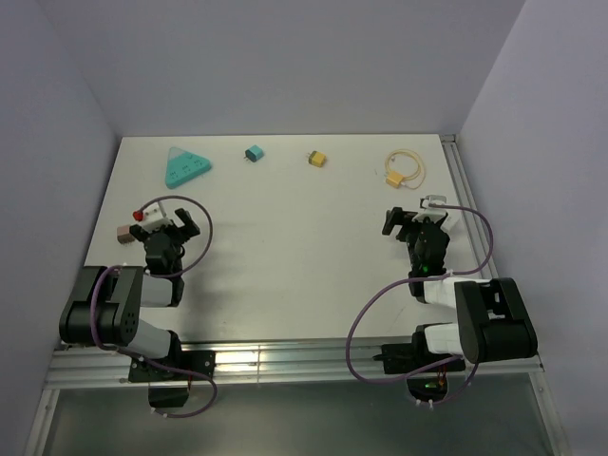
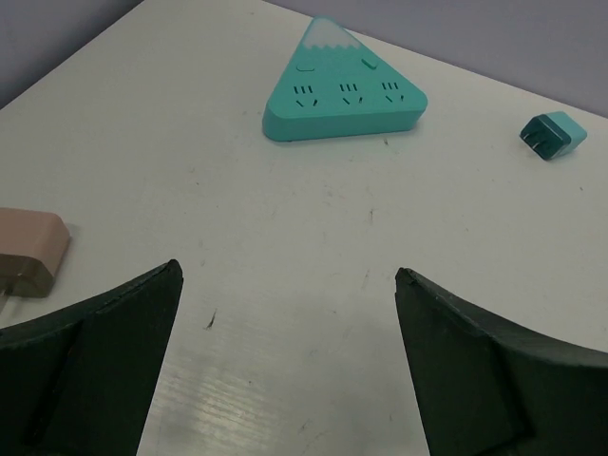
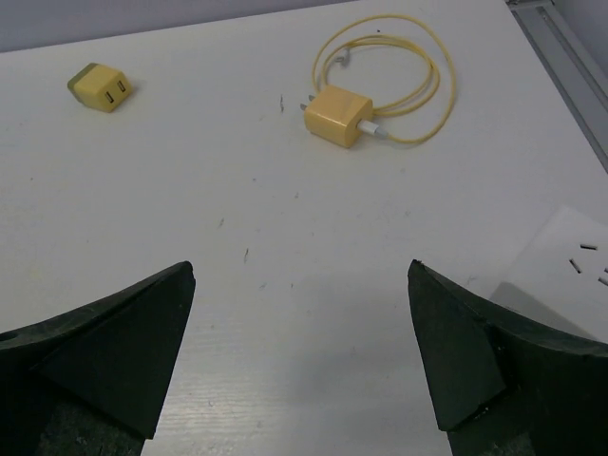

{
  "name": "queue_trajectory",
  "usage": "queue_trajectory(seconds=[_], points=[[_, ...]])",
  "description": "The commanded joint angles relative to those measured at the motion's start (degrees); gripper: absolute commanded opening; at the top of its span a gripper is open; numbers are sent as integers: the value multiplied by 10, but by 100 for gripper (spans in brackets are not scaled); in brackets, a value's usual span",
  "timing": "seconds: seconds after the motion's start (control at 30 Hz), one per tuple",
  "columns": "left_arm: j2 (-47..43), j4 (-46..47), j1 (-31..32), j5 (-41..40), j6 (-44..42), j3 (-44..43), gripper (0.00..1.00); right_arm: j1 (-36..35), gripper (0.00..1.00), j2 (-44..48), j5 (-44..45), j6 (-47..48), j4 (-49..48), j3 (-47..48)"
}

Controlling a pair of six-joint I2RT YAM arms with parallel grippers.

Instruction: Insert the plug

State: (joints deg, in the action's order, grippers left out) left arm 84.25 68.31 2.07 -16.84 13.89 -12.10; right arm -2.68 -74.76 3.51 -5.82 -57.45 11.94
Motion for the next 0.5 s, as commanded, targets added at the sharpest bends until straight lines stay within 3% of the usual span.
queue_trajectory(seconds=[0.0, 0.2, 0.37, 0.47], points=[[-10, 28, -1, 18, -33, -12, 100, 3, 100, 7, 10, 17, -45, 9], [-31, -14, 2, 22, -39, -25, 99, 3, 100, 5, 10, 17, -48, 10], [-62, -85, 5, -27, -33, -50, 99, 2, 100, 6, 15, 19, -46, 11], [-74, -130, 38, -112, -47, -74, 99, -24, 100, 18, 130, 12, -47, 7]])
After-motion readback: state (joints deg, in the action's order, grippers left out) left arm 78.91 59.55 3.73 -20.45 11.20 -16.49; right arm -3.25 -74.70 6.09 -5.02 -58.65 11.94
